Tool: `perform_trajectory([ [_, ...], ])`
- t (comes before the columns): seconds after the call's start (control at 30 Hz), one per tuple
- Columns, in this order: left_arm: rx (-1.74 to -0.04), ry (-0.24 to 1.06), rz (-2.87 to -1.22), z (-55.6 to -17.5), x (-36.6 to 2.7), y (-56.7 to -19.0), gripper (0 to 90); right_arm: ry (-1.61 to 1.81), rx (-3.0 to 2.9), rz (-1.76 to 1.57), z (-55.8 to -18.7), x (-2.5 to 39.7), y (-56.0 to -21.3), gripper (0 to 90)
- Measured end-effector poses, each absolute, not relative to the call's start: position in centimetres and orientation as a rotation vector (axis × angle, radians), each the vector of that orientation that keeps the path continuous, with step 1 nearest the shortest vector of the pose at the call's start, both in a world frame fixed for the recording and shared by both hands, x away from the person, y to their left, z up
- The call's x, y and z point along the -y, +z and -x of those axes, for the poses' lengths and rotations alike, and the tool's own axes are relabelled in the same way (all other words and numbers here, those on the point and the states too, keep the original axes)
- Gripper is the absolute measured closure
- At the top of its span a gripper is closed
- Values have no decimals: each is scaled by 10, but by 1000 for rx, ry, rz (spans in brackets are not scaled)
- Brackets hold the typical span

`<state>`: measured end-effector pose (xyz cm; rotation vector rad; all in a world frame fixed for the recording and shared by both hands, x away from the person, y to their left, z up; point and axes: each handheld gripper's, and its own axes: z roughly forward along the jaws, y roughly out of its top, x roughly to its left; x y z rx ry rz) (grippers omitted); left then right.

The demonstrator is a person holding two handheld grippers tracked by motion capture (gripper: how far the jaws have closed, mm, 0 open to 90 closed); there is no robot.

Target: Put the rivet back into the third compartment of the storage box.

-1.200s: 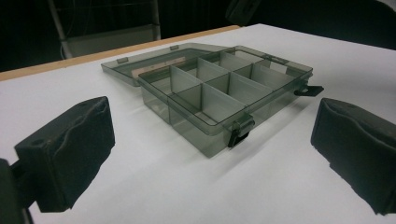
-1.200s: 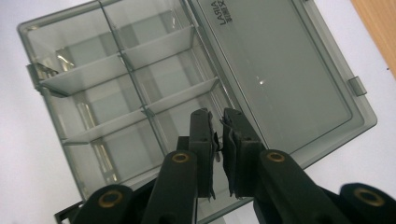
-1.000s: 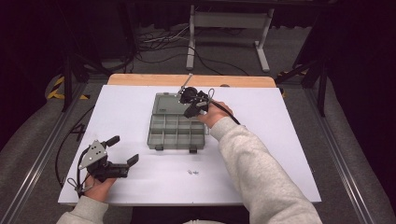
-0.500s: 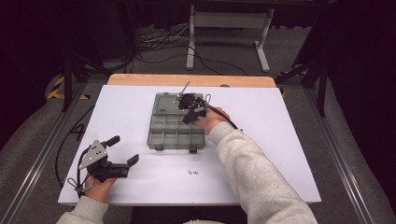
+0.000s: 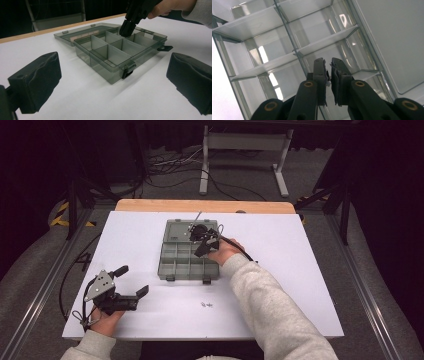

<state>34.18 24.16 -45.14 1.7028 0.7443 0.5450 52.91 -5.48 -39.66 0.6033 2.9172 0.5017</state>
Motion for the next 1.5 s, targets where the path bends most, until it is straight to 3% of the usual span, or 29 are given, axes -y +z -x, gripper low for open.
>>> perform_trajectory([
  [0.1,-745,545,-1705,-342,-242,-451,2,510,-2895,-606,-528,55,-395,720],
  [0.23,-746,545,-1704,-342,-241,-451,2,536,-2859,-619,-527,57,-388,661],
  [0.53,-745,547,-1703,-341,-241,-451,2,631,-2822,-625,-507,68,-360,316],
  [0.67,-746,548,-1701,-342,-241,-451,2,650,-2813,-606,-494,72,-349,234],
  [1.03,-746,546,-1704,-342,-241,-451,2,695,-2803,-524,-456,86,-326,108],
  [1.5,-746,548,-1703,-341,-241,-451,2,708,-2845,-427,-421,101,-328,77],
])
